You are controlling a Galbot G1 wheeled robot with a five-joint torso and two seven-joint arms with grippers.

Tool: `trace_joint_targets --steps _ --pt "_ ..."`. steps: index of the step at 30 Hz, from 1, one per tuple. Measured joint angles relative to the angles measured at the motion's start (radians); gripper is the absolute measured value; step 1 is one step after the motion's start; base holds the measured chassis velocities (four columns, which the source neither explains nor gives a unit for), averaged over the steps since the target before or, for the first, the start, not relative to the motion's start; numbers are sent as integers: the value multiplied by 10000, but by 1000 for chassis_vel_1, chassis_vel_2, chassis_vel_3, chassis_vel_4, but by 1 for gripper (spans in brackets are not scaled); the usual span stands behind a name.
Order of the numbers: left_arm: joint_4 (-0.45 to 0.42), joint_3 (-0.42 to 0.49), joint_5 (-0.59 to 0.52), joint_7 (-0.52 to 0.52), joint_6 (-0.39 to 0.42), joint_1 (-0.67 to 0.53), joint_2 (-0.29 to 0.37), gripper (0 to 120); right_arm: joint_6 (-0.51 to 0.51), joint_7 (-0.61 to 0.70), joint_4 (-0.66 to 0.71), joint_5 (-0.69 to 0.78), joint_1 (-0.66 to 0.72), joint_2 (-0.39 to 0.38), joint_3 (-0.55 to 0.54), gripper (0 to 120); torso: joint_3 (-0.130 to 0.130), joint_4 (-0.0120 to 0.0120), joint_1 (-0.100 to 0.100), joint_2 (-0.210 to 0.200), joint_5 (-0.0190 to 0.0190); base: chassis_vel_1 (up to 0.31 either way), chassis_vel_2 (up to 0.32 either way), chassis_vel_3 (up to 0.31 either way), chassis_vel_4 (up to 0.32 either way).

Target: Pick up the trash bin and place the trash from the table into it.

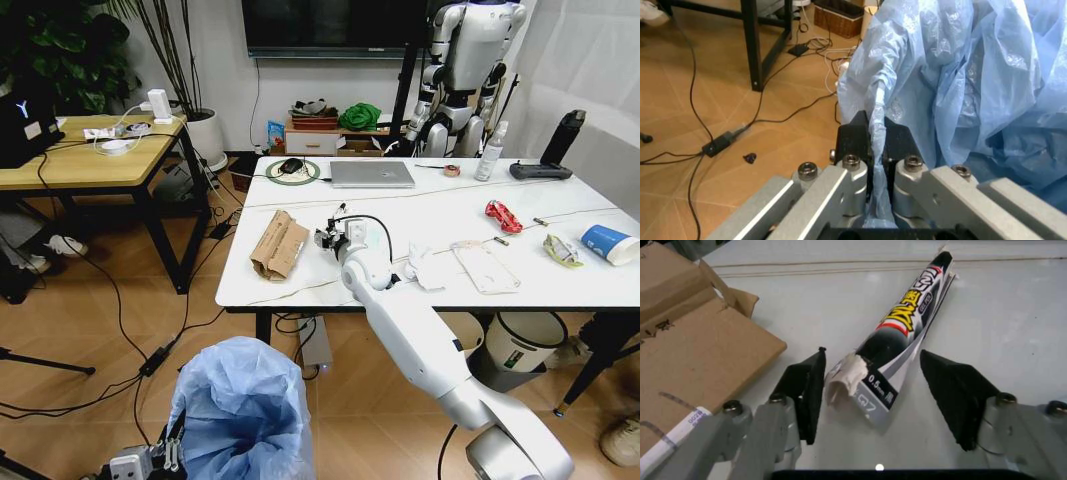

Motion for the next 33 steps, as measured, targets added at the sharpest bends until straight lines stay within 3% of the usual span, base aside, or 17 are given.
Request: trace_joint_targets --steps 11,15,19,24,25,30,33 --pt "-34 0 1 -7 0 -37 92 0 -122 99 153 79 -98 -134 -203 8 -1 1 0 0 0 0 0 0 0" --pt "-43 22 -28 -19 1 -50 194 0 -117 136 551 259 -235 -266 -134 0 1 2 0 0 0 0 0 0 0" --pt "-43 50 -80 -77 49 -127 388 0 72 134 1380 814 -467 -553 80 0 0 2 0 0 0 0 0 0 0" --pt "-25 162 -314 -293 348 -335 766 0 987 -527 4179 2808 -1176 -1544 360 0 -1 1 0 0 -2 0 0 0 0" --pt "-25 162 -314 -293 348 -335 766 0 987 -527 4179 2808 -1176 -1544 360 0 -1 1 0 0 -2 0 0 0 0" --pt "-40 341 -652 -589 791 -510 1029 0 2056 -1752 7104 3594 -2796 -3363 -284 0 0 -1 0 0 1 0 0 0 0" --pt "-143 470 -858 -767 1075 -556 1066 0 2551 -2288 7911 3471 -3579 -4007 -683 0 -3 -3 -2 1 3 0 0 0 0"
